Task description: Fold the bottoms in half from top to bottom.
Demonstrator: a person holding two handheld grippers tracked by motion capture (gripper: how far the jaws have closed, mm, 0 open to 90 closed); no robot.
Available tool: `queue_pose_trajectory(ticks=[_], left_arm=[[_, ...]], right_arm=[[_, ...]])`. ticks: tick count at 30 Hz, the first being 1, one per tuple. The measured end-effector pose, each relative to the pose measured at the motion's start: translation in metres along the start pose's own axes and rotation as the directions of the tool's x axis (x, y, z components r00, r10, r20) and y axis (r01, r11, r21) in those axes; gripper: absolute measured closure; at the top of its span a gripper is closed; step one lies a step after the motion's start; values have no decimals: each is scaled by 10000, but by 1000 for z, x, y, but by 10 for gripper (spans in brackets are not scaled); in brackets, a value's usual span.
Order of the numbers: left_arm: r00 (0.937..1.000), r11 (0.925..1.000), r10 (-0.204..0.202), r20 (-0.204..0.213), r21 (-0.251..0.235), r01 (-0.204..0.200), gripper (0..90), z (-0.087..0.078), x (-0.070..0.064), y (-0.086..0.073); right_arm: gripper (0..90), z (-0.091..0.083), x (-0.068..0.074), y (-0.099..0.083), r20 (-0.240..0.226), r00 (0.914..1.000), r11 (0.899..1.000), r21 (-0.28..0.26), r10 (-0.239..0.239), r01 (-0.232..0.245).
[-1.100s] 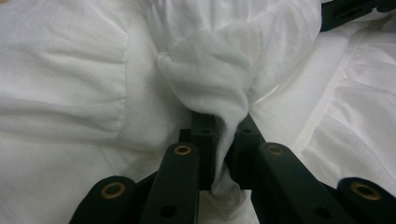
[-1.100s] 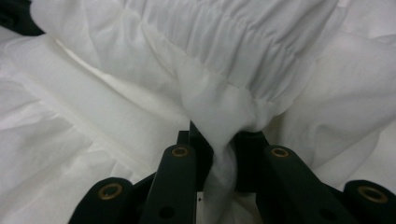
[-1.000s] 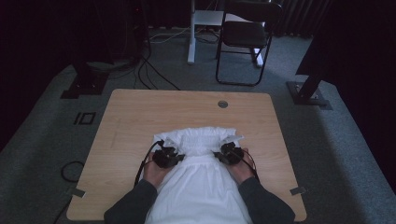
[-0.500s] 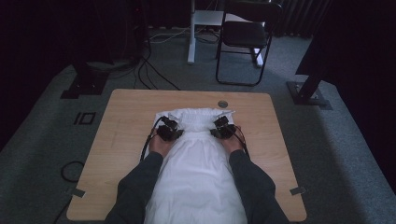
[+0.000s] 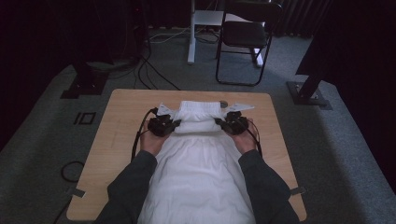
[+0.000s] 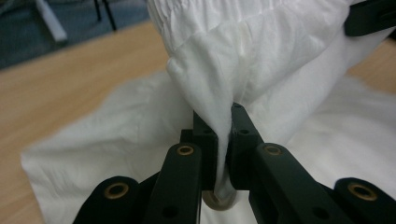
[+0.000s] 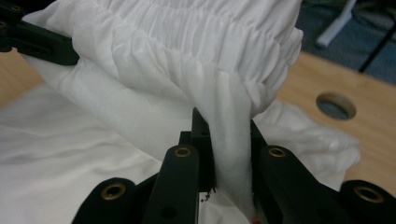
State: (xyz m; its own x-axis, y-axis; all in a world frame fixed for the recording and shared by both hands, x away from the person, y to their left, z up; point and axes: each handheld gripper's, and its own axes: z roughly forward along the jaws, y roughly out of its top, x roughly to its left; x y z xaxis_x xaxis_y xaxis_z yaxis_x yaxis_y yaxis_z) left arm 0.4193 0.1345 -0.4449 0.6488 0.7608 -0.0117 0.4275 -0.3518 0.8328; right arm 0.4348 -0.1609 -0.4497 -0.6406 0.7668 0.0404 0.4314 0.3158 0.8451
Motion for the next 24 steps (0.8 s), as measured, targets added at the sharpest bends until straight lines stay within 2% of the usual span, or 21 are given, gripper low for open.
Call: queue_pose_trajectory(ticks=[2, 3, 4, 5, 6, 7, 9, 12, 14, 16, 18, 19, 21, 24], left_arm=[[9998, 9991, 112, 173, -406, -105, 853, -18, -7, 3], [9994, 9983, 258, 212, -537, -247, 853, -27, -12, 3], [9989, 9973, 370, 288, -651, -350, 853, -36, -16, 3], [9980, 9961, 493, 395, -755, -462, 853, -45, -21, 0], [9980, 9961, 493, 395, -755, -462, 852, -45, -21, 0], [9968, 9959, 569, 566, -738, -527, 852, -56, -28, -8], [9951, 9973, 609, 785, -469, -573, 852, -59, -34, -21], [9922, 9986, 454, 1157, 211, -482, 849, -55, -40, -48], [9899, 9978, 130, 1414, 631, -221, 846, -50, -43, -68], [9917, 9942, 133, 1278, 1038, -268, 840, -43, -47, -85], [9907, 9890, -105, 1357, 1477, -98, 841, -35, -51, -101], [9908, 9852, -81, 1349, 1709, -152, 842, -30, -52, -108], [9916, 9787, -97, 1289, 2046, -170, 843, -22, -53, -118], [9947, 9743, 60, 1027, 2236, -290, 843, -12, -54, -126]], right_arm=[[825, -17, 6, 5, -98, 9998, 9992, -355, -179, 176], [826, -34, 15, 7, -198, 9987, 9972, -602, -466, 454], [826, -34, 15, 7, -198, 9987, 9972, -602, -466, 454], [826, -41, 20, 7, -259, 9977, 9958, -676, -629, 610], [826, -41, 20, 7, -259, 9977, 9958, -676, -629, 610], [827, -50, 26, 4, -361, 9962, 9945, -715, -794, 766], [827, -59, 40, -11, -643, 9923, 9935, -505, -1054, 1023], [827, -59, 53, -36, -869, 9889, 9927, 30, -1202, 1209], [827, -55, 60, -54, -1067, 9867, 9909, 428, -1224, 1275], [826, -49, 65, -71, -1155, 9854, 9869, 874, -1253, 1357], [826, -41, 68, -87, -1355, 9860, 9855, 1252, -972, 1144], [826, -37, 69, -94, -1341, 9869, 9838, 1424, -902, 1092], [827, -27, 70, -106, -1350, 9884, 9782, 1851, -697, 943], [826, -15, 68, -118, -1317, 9903, 9722, 2223, -442, 729]])
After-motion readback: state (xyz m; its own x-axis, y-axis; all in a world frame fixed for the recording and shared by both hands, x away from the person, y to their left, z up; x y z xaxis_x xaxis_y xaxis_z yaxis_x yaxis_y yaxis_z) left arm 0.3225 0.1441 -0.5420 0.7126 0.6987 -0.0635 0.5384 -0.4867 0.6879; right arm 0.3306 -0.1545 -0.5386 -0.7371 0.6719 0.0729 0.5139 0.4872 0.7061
